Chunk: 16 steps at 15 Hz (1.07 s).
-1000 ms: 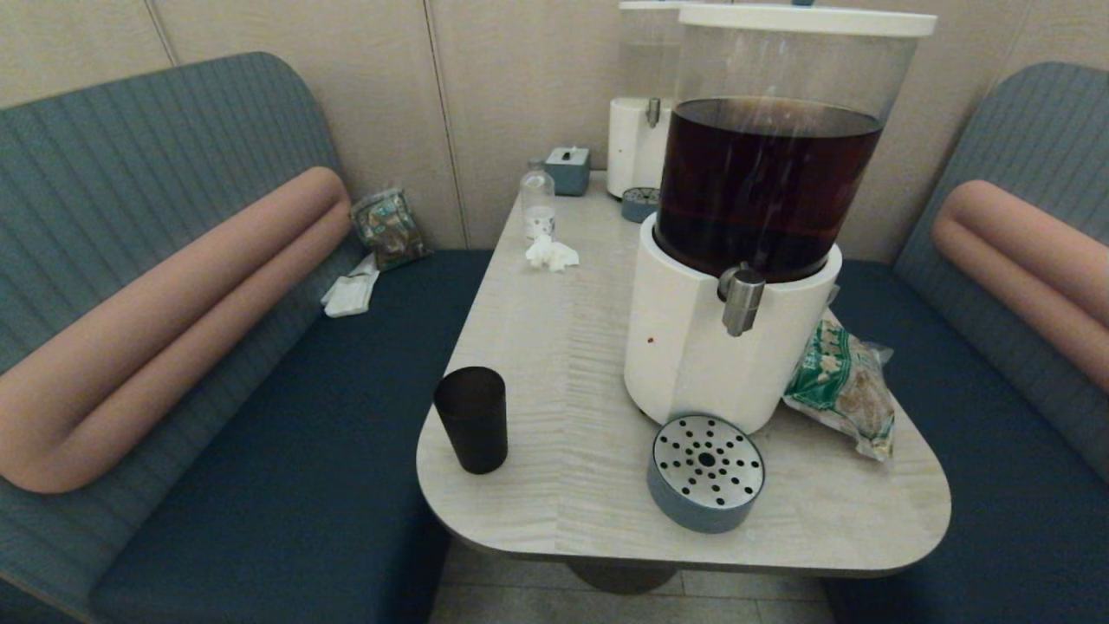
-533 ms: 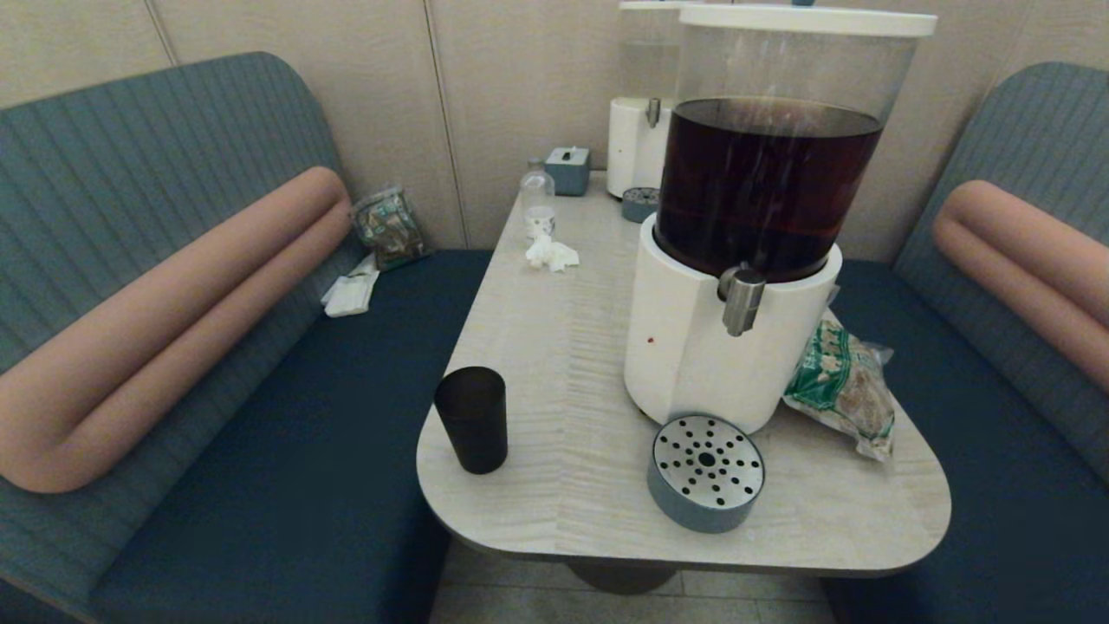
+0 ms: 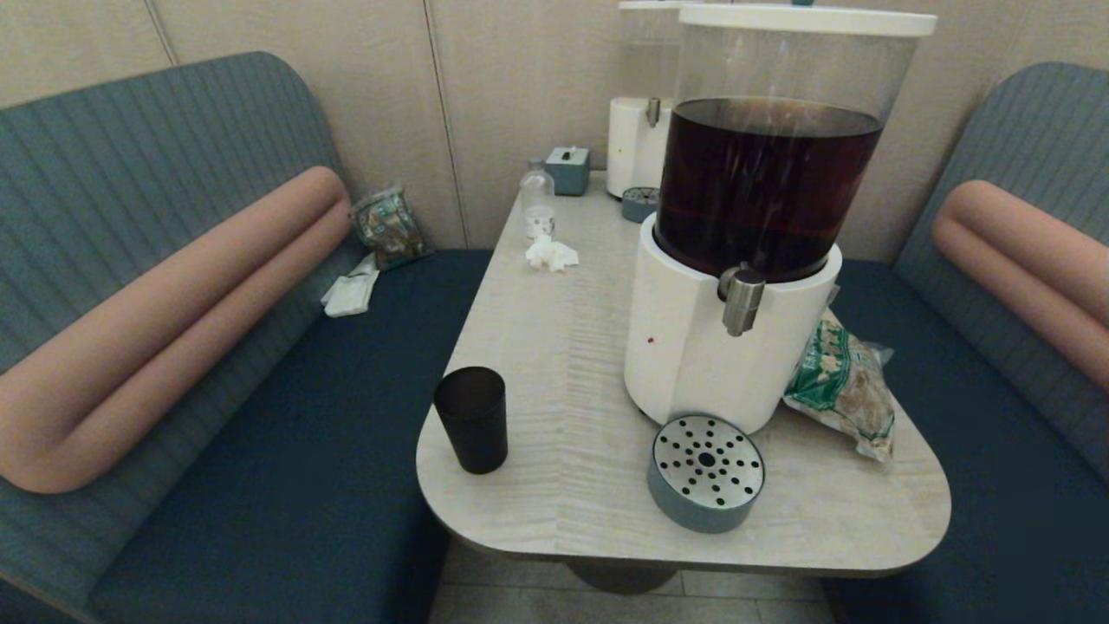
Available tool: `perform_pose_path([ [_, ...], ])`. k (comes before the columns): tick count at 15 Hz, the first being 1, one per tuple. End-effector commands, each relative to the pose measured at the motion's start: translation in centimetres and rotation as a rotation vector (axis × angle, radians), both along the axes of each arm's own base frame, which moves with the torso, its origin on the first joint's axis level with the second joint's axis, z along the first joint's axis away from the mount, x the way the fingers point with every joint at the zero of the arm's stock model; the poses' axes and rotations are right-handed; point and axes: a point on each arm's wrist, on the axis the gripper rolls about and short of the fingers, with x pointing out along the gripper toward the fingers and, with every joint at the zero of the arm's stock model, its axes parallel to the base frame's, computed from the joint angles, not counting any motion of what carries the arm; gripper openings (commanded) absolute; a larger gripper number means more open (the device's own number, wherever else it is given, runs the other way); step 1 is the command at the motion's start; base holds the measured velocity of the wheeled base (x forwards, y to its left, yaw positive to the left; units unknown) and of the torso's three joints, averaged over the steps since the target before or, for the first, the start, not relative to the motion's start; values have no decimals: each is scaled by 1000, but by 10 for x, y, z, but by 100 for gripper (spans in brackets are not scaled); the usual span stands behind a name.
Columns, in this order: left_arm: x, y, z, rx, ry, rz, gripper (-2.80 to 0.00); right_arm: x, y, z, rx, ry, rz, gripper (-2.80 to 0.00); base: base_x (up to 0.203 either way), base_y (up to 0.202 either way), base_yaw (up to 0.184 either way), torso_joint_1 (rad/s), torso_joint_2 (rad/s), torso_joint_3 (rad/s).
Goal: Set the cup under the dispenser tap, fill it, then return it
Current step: Pick up the cup
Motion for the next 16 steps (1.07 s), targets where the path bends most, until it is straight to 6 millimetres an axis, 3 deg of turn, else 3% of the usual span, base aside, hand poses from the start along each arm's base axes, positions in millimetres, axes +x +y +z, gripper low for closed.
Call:
perform_pose_path([
  [1,35,-7,1,-16,96,-114,0,0,0,0,-1,1,0,-280,0,0,0,0,0,0],
  [6,97,-17,26,-191,90,-231,0,0,0,0,-1,1,0,-280,0,0,0,0,0,0],
  [8,141,-13,22,-149,57,-256,0,0,0,0,-1,1,-1,-280,0,0,0,0,0,0],
  [10,177,9,11,-14,-36,-319,0,0,0,0,-1,1,0,-280,0,0,0,0,0,0],
  [12,197,29,-7,100,-107,-400,0,0,0,0,-1,1,0,-280,0,0,0,0,0,0],
  [16,238,55,-61,156,-64,-519,0,0,0,0,-1,1,-1,-280,0,0,0,0,0,0],
])
